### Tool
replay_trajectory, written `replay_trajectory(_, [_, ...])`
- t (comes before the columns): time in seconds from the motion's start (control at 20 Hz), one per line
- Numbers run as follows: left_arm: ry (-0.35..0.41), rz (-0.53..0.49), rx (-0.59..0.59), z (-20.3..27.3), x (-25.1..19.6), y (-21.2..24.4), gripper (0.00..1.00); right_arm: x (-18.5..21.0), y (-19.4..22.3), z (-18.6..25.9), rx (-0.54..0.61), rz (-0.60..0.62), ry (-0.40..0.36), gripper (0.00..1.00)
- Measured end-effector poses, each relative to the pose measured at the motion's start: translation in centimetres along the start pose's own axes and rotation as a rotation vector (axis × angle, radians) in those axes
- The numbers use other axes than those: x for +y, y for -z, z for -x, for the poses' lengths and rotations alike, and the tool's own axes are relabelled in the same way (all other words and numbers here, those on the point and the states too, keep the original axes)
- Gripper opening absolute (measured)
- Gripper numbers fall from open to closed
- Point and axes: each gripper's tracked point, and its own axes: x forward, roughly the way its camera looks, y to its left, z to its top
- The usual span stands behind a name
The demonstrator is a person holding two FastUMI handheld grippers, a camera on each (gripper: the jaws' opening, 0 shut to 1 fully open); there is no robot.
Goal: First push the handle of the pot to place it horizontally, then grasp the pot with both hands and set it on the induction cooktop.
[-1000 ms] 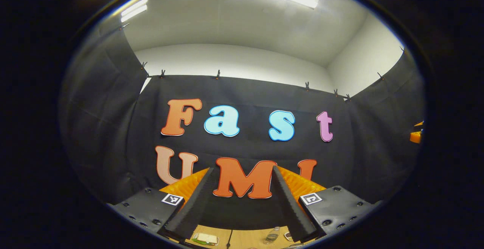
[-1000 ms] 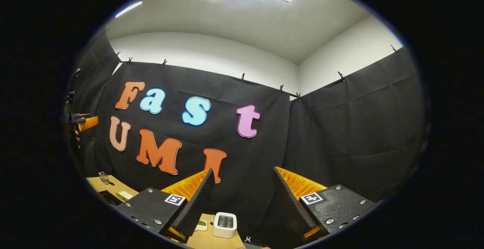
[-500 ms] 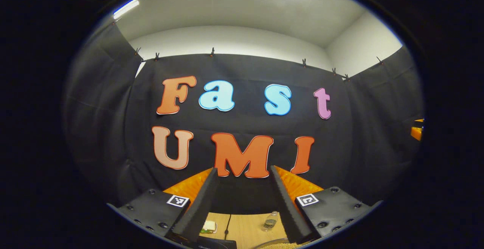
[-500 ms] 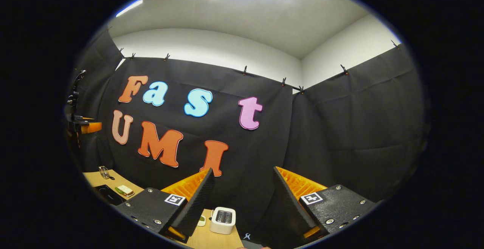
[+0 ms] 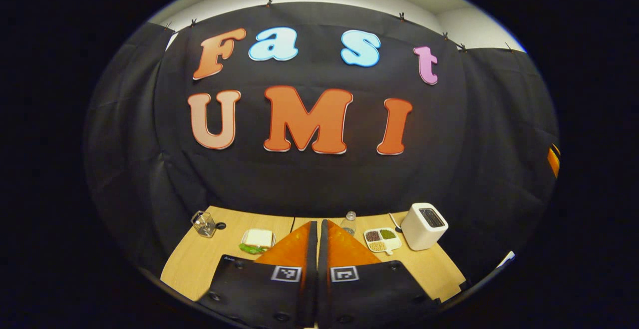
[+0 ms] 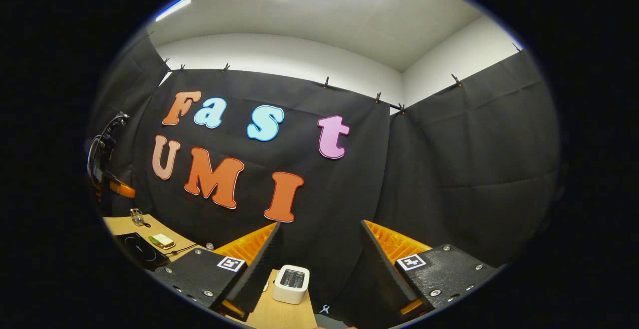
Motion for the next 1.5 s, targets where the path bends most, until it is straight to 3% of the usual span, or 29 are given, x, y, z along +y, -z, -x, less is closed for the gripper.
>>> replay_trajectory(0.2, [0.005, 0.067, 0.211, -0.3, -1.9, 7.1, 0.08, -0.9, 2.0, -0.2, 0.018, -0.018, -0.017, 0.95])
replay_trajectory(0.45, [-0.066, 0.121, 0.474, 0.4, -2.7, 17.1, 0.08, -1.8, 3.8, -0.3, 0.037, -0.037, -0.041, 0.95])
replay_trajectory(0.75, [-0.088, 0.244, 0.715, 2.9, -4.5, 26.4, 0.08, -2.1, 5.5, -0.8, 0.054, -0.049, -0.055, 0.95])
replay_trajectory(1.15, [-0.136, 0.403, 0.936, 5.3, -4.3, 35.1, 0.08, -0.8, 6.6, -1.4, 0.077, -0.071, -0.048, 0.95])
replay_trajectory(1.5, [-0.101, 0.490, 1.087, 6.5, -7.5, 40.6, 0.08, 2.6, 6.7, -2.2, 0.109, -0.056, -0.069, 0.95])
